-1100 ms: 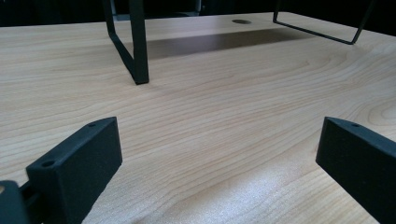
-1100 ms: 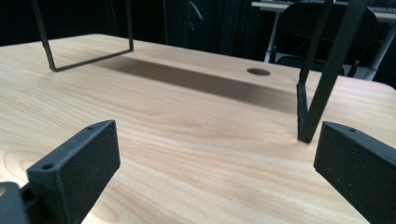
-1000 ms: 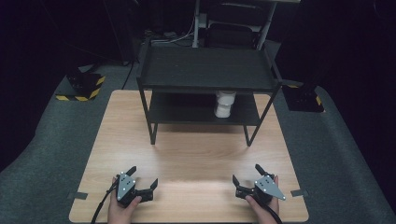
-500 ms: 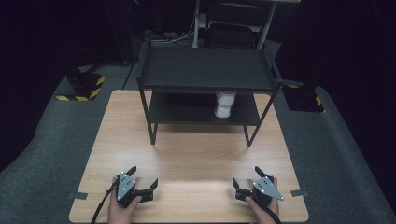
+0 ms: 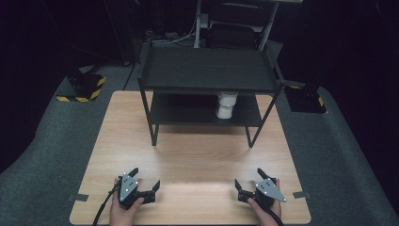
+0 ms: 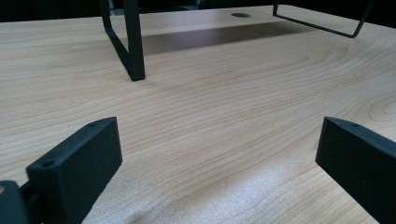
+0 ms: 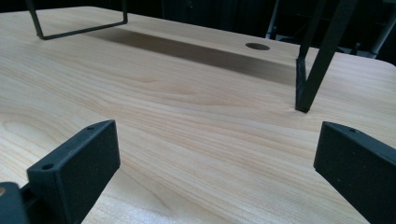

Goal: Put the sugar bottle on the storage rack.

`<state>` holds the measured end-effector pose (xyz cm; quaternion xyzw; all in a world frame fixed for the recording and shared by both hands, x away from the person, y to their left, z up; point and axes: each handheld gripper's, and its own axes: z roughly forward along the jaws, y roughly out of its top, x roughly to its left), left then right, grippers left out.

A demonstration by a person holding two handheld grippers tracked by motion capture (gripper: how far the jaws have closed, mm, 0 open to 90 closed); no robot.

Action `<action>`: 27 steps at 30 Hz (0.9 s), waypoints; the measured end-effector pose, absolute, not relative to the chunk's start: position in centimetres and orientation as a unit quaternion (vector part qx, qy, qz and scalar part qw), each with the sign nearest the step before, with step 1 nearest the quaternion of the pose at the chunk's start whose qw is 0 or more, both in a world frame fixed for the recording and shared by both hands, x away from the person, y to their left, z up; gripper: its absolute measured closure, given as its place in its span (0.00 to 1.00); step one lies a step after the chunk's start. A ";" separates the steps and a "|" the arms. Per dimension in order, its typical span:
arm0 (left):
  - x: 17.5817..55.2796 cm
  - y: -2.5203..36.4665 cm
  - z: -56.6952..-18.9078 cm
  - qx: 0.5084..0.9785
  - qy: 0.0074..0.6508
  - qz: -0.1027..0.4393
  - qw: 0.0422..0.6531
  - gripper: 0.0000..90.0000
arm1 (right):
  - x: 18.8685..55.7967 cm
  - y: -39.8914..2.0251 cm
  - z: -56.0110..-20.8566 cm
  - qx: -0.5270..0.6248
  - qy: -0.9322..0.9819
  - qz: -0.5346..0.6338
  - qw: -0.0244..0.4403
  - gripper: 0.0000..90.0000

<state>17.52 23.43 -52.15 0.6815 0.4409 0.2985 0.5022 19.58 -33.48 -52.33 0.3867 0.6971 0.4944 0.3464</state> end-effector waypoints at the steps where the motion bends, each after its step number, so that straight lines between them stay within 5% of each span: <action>1: 17.5 23.4 -52.2 0.681 0.440 0.299 0.503 0.01 | 19.7 -33.5 -52.3 0.387 0.699 0.494 0.343 0.00; 8: 17.7 23.7 -52.1 0.679 0.446 0.290 0.506 0.01 | 19.8 -33.5 -52.0 0.397 0.695 0.495 0.337 0.00; 16: 17.7 24.0 -52.3 0.678 0.441 0.287 0.513 0.01 | 21.6 -31.0 -46.5 0.352 0.666 0.544 0.370 0.00; 27: 17.4 24.1 -52.4 0.679 0.435 0.290 0.516 0.01 | 19.3 -32.1 -51.2 0.376 0.699 0.510 0.332 0.00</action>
